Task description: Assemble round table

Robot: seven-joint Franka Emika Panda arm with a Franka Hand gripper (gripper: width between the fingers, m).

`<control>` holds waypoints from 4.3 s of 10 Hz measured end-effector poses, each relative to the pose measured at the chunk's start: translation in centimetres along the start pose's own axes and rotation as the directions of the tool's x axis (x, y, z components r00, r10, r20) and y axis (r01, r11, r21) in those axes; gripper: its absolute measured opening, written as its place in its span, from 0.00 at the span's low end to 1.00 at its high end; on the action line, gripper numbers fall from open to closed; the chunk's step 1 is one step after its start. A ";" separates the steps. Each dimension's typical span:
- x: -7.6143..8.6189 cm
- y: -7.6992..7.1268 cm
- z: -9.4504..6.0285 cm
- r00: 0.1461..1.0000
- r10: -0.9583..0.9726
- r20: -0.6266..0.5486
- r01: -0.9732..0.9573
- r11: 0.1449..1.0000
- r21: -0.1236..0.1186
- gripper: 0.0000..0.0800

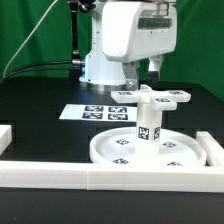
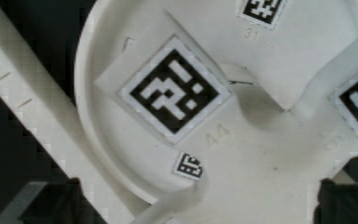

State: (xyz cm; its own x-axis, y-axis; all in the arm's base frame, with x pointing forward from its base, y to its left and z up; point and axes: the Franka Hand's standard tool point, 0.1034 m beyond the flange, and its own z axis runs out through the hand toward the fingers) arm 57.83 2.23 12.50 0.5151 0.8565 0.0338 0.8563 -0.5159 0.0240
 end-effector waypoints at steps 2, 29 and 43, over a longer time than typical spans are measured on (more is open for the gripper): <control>-0.1 0.0 0.1 1.000 0.006 0.000 -0.006 1.000 -0.001 0.81; 0.3 -1.3 1.3 0.978 0.206 0.029 -0.207 0.978 0.041 0.81; 0.0 -1.4 2.8 0.974 0.223 0.040 -0.224 0.974 0.037 0.81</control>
Offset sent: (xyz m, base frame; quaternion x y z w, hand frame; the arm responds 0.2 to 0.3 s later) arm 0.0000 0.0000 0.0000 0.0000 0.0000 0.0000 1.0000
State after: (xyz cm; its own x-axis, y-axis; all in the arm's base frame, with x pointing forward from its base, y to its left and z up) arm 56.72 2.99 9.65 0.6941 0.7199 -0.0022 0.7197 -0.6940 -0.0207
